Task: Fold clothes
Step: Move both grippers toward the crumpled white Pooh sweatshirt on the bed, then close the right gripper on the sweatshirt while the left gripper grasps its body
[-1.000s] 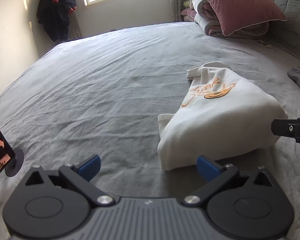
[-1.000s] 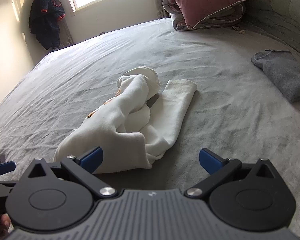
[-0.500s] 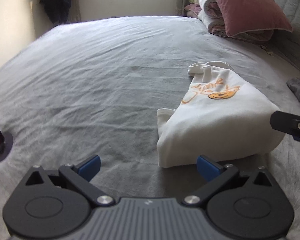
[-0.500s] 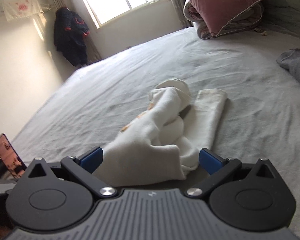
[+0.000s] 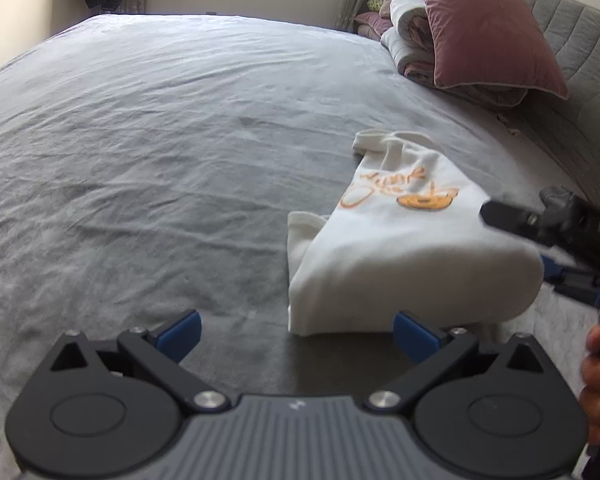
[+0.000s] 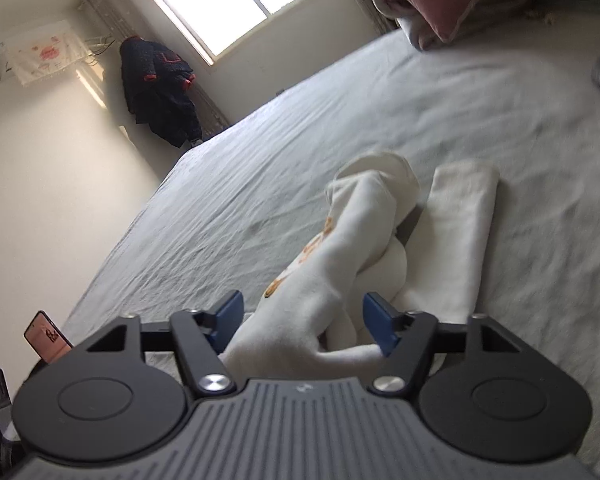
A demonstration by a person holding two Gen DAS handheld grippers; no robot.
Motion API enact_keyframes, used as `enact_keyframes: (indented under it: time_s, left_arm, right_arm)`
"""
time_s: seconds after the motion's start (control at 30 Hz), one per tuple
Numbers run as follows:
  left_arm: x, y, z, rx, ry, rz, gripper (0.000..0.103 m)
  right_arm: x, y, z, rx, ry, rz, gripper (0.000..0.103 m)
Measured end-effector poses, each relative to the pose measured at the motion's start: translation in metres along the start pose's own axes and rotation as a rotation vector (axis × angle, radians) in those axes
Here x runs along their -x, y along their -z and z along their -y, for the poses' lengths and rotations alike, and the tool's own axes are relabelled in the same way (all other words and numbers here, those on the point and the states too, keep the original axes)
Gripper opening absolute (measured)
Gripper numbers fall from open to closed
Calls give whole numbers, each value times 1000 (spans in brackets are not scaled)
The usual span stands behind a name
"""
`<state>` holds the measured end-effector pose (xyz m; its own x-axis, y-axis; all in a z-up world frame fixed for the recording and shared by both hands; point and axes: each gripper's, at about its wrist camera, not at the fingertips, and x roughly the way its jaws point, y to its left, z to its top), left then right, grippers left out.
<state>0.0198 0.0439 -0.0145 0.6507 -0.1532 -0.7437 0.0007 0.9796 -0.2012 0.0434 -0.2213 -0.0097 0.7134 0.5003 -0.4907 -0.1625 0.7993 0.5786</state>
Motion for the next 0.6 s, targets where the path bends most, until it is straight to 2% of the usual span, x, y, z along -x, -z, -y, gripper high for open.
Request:
enact_keyframes:
  time_s: [0.07,0.17,0.2,0.4,0.6]
  left_arm:
    - [-1,-3,-5,31,32,-23,103]
    - [-4,-4,-12,95,74,-62,103]
    - [-4,-4,-13,105,78,-64,103]
    - [4,-6,-16,115,100,-31,103]
    - [1,-8,-22,141,154,-37,103]
  right_arm:
    - [0,2,4,-25,-5,-14,46]
    - [6,5,5,-70,-57,-29,27]
    - [9,6,3,-61,-62,-31,24]
    - [17,16,-5,-65,-88,-96,19]
    - [21,29,-7,-37,-36,-243,18]
